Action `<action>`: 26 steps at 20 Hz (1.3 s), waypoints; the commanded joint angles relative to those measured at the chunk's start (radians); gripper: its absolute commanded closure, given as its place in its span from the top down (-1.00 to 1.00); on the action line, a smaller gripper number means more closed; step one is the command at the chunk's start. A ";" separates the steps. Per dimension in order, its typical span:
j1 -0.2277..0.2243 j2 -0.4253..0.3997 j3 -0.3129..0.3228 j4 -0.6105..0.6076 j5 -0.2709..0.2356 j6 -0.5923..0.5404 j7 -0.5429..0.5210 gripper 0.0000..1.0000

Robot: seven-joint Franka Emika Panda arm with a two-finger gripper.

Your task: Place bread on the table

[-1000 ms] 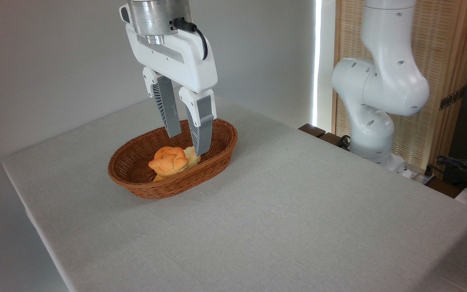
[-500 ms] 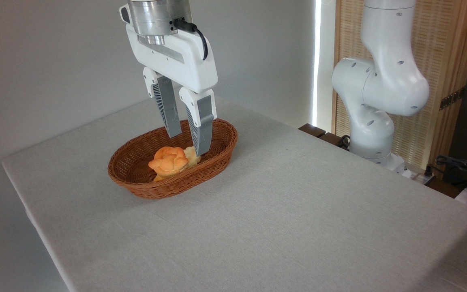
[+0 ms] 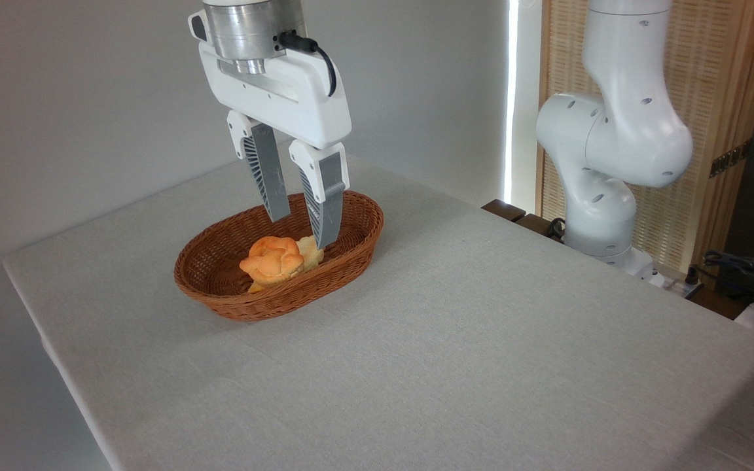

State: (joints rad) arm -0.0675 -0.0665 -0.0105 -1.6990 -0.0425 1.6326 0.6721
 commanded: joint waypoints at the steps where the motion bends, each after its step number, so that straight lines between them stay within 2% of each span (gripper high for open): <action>1: -0.066 -0.032 0.003 -0.065 -0.010 0.006 -0.026 1.00; 4: -0.126 -0.041 0.004 -0.126 -0.010 0.087 -0.028 1.00; 6: -0.193 -0.047 0.004 -0.194 -0.010 0.174 -0.028 1.00; 8: -0.236 -0.047 0.004 -0.230 -0.010 0.213 -0.028 1.00; 12: -0.284 -0.044 0.004 -0.281 -0.023 0.272 -0.028 1.00; 16: -0.290 -0.042 0.004 -0.332 -0.069 0.360 -0.028 1.00; 23: -0.294 -0.036 0.003 -0.370 -0.069 0.418 -0.017 1.00; 26: -0.311 -0.036 0.003 -0.393 -0.060 0.449 -0.016 1.00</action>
State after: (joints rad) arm -0.3531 -0.0806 -0.0200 -2.0446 -0.0952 2.0324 0.6474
